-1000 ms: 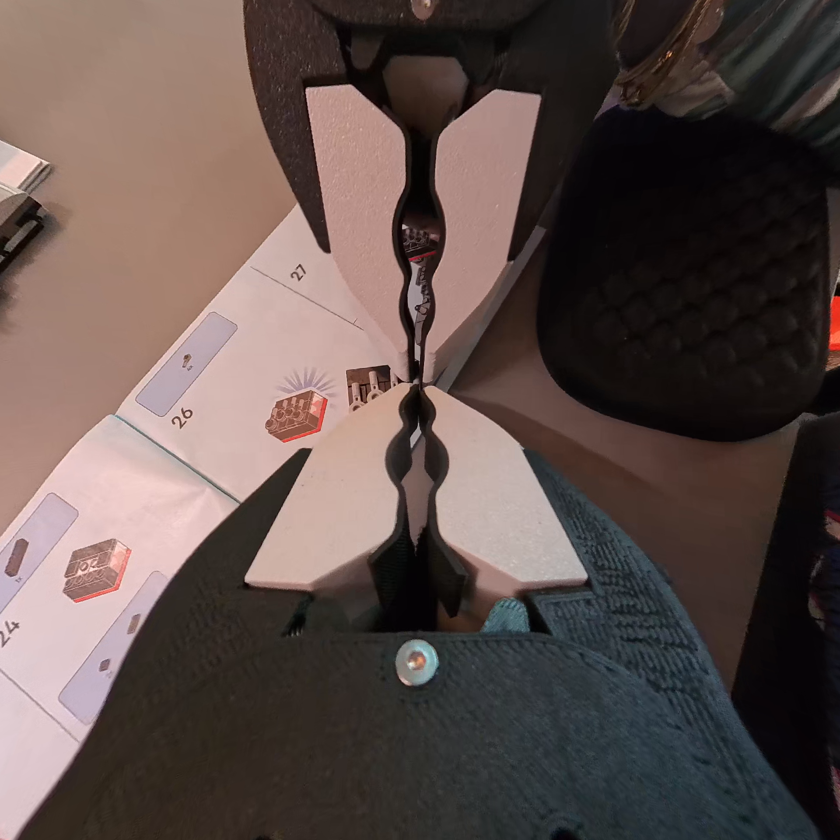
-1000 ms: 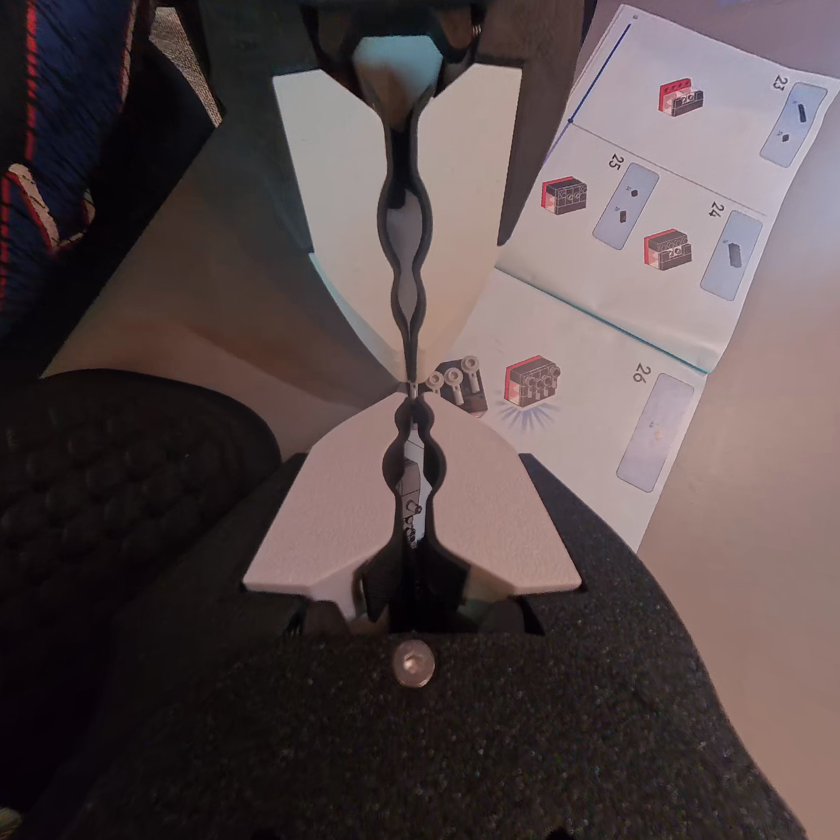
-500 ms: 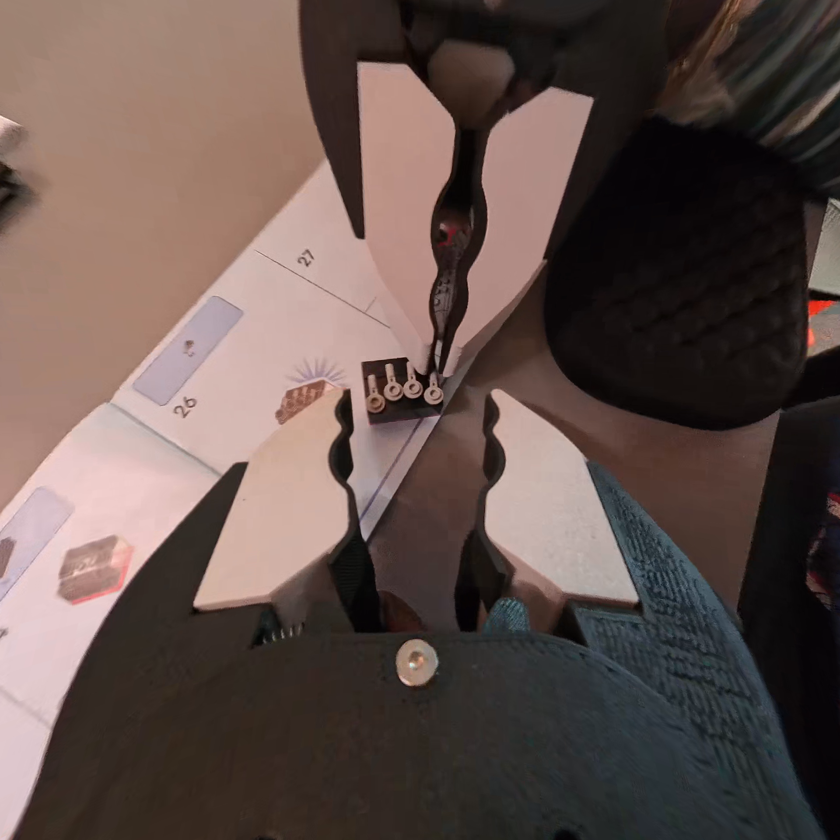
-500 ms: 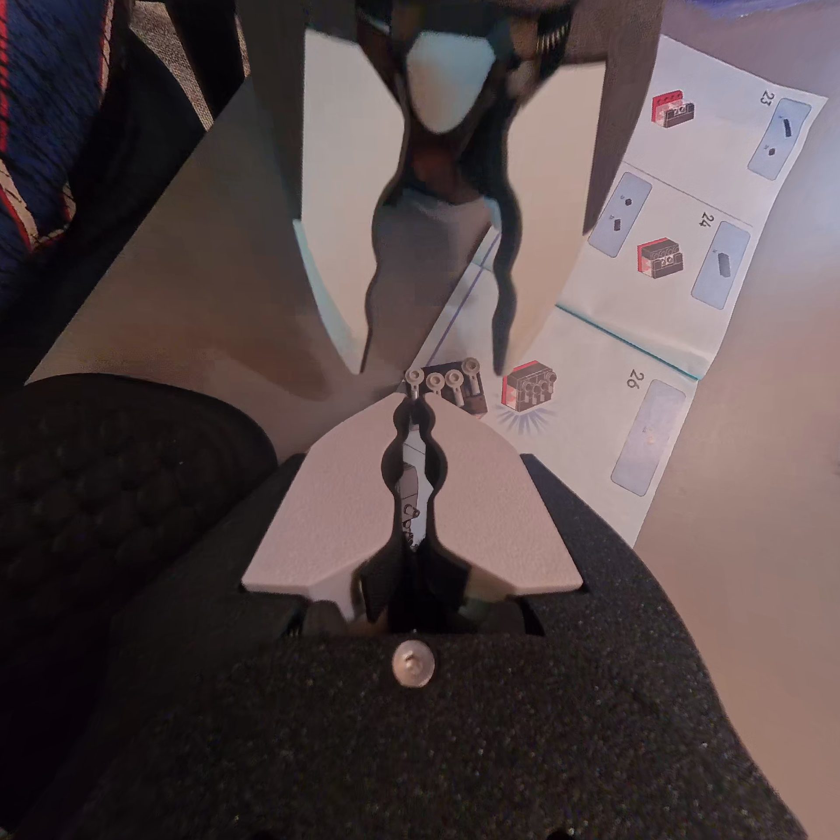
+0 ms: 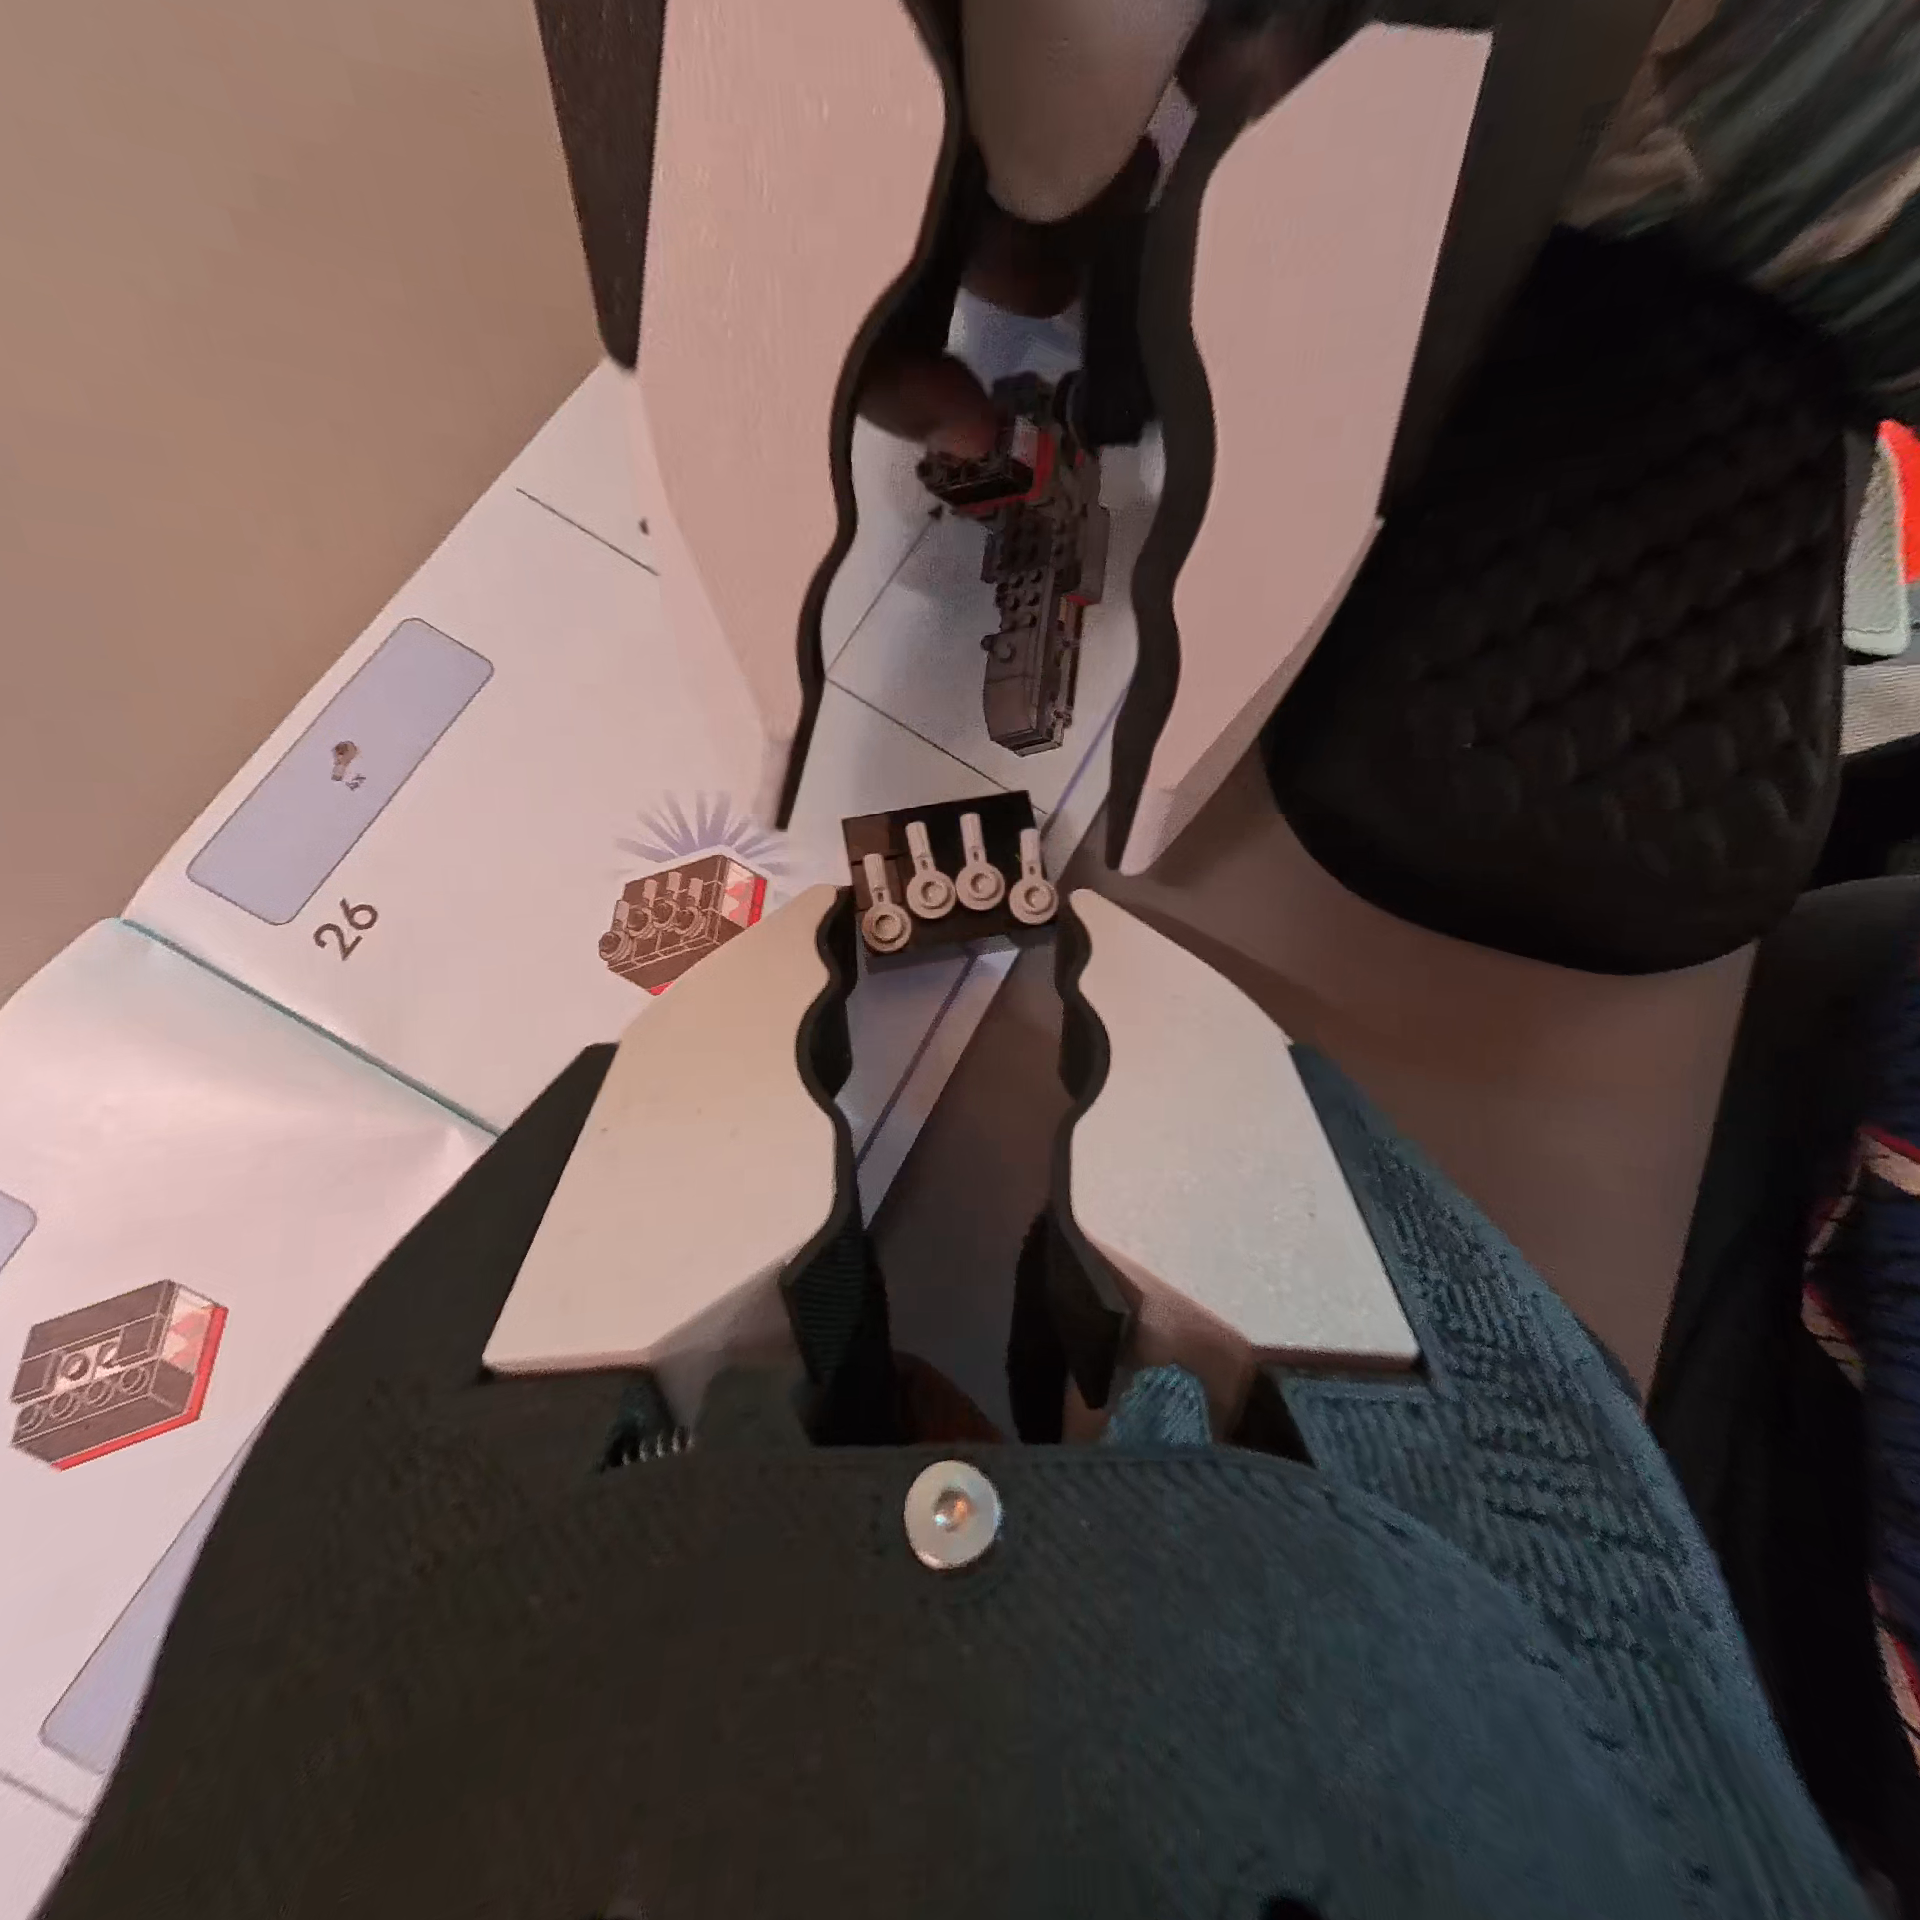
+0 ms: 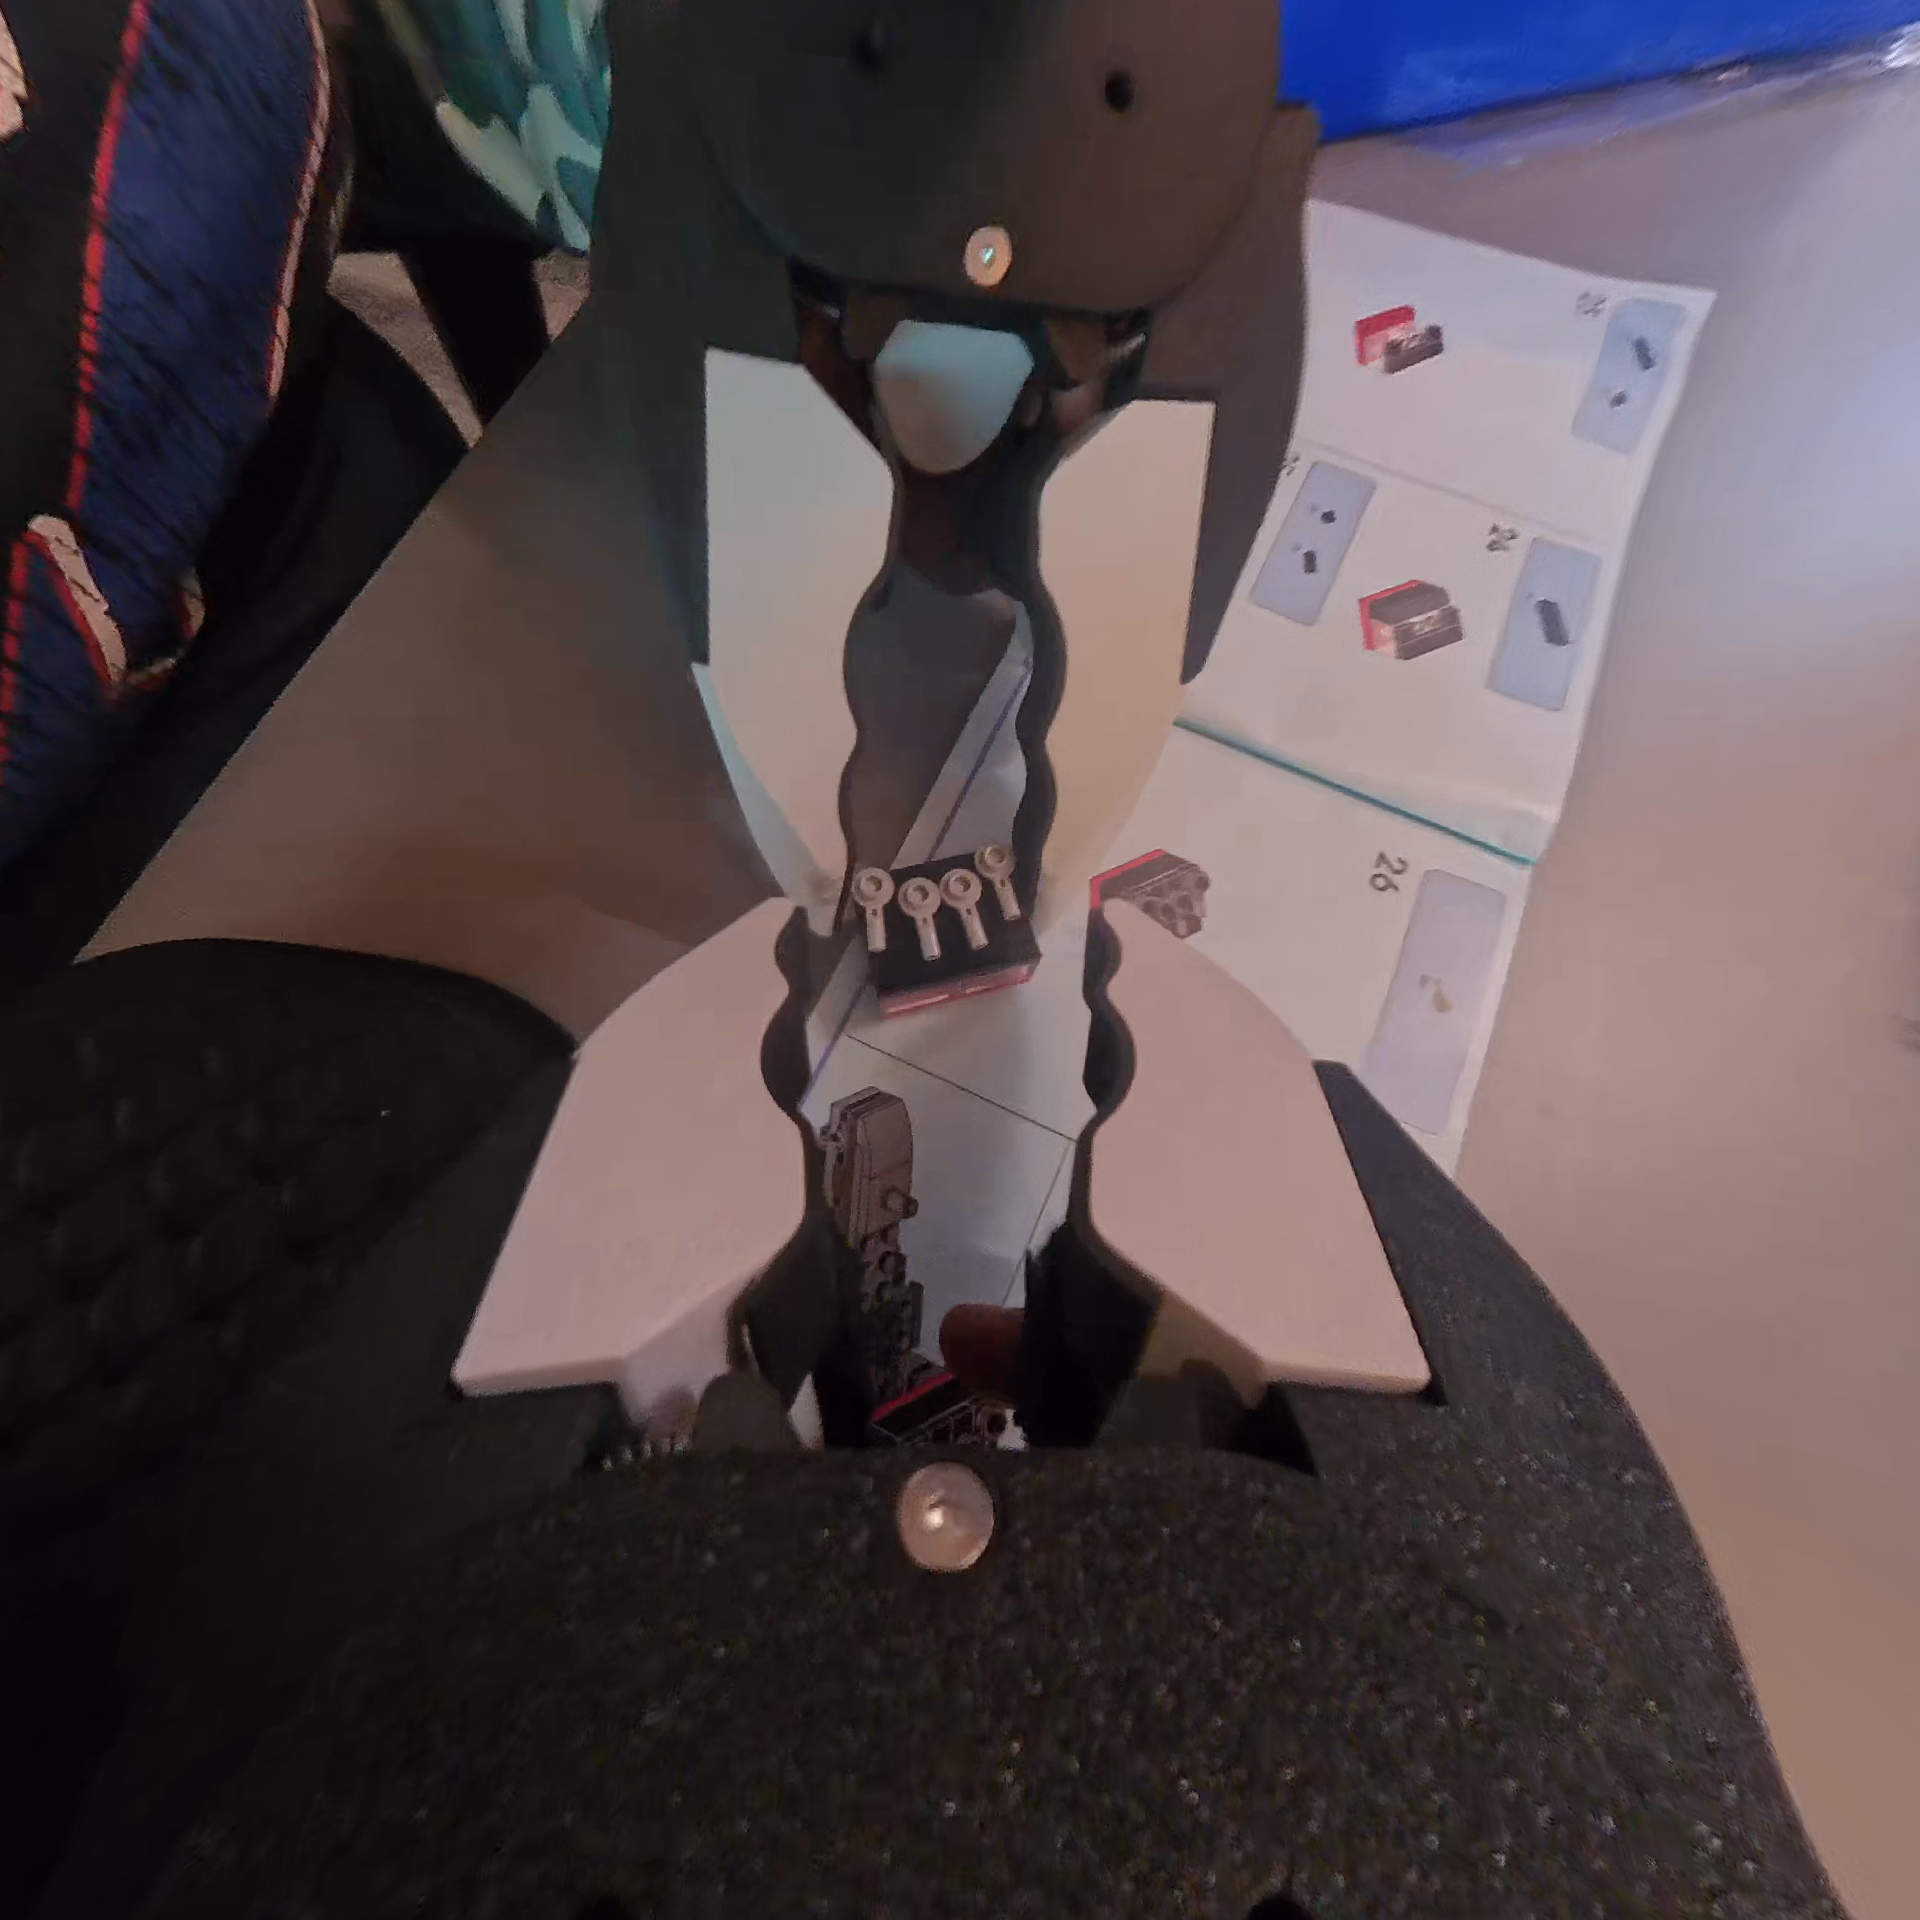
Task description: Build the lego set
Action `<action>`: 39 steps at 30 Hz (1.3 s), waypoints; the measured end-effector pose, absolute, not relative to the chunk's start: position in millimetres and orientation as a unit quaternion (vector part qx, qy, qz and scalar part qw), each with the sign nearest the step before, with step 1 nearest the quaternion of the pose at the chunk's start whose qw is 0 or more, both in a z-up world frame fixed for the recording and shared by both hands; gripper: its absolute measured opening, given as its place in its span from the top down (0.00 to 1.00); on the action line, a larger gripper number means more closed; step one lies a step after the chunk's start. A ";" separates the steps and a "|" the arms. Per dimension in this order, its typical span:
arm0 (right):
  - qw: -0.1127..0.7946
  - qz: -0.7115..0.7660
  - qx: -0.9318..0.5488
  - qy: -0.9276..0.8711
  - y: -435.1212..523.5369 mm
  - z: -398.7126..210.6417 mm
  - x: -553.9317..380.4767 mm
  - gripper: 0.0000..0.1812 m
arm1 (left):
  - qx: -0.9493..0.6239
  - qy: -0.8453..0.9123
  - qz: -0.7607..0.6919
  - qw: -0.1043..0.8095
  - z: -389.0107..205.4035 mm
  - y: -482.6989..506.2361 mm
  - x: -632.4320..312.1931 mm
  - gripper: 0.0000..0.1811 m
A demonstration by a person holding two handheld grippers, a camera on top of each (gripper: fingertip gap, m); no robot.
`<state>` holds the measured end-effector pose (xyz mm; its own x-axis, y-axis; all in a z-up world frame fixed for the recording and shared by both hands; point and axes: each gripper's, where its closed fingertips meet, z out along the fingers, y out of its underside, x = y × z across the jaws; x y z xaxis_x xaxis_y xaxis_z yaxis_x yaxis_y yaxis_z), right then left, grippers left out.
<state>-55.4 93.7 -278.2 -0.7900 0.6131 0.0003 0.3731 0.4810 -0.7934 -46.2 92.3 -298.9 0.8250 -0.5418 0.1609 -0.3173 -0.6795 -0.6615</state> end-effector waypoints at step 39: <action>0.084 0.416 -0.256 -0.868 86.5 -286.9 -47.5 0.83 | -0.882 0.305 -0.148 0.328 -302.0 86.2 -40.1 0.80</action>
